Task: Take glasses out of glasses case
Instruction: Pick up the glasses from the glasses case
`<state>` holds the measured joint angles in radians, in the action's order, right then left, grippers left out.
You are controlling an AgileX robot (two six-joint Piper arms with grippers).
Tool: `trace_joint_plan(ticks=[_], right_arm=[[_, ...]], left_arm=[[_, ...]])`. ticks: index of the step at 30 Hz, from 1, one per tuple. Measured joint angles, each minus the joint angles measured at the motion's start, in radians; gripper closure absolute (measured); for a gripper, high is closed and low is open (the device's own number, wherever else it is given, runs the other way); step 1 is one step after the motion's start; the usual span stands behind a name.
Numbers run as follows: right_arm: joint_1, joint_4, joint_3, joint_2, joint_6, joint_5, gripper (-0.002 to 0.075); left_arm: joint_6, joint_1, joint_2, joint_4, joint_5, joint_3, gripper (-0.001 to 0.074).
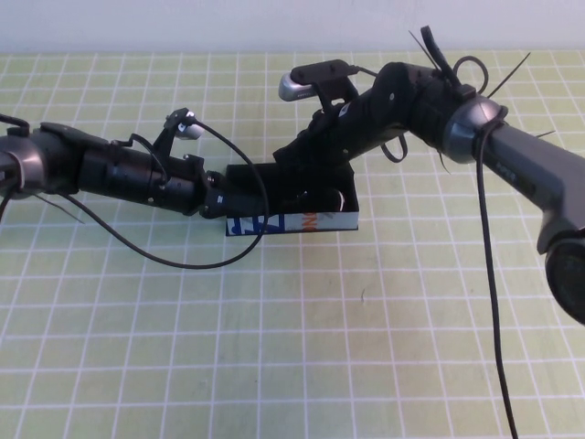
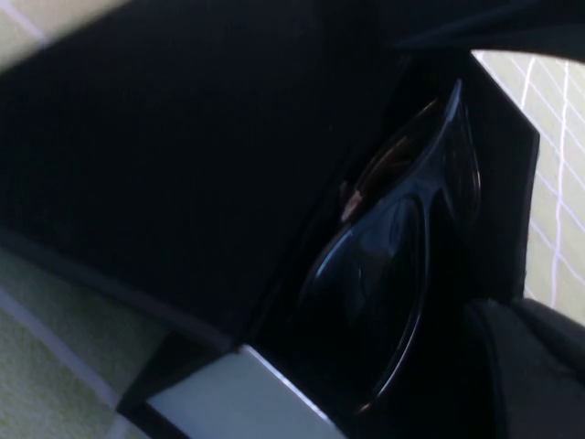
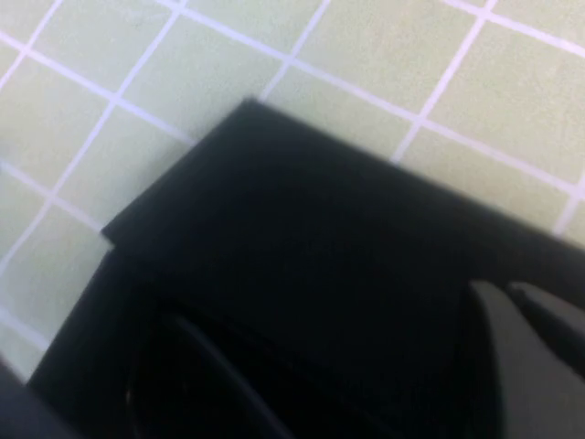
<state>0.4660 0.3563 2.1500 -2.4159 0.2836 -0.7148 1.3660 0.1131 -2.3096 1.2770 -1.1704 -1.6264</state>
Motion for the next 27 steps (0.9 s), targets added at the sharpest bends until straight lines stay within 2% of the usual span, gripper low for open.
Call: trace_joint_plan(ticks=[8, 24, 27], right_arm=[[-0.006, -0.026, 0.137, -0.084, -0.068, -0.092, 0.0741], [-0.006, -0.059, 0.352, -0.112, -0.060, -0.342, 0.0741], [-0.006, -0.059, 0.382, -0.112, -0.039, -0.403, 0.0741]], left_arm=[[-0.002, 0.000, 0.000, -0.019, -0.008, -0.006, 0.0739], [-0.012, -0.002, 0.121, -0.059, -0.006, -0.006, 0.0739], [-0.037, -0.002, 0.130, -0.059, 0.045, -0.006, 0.0739]])
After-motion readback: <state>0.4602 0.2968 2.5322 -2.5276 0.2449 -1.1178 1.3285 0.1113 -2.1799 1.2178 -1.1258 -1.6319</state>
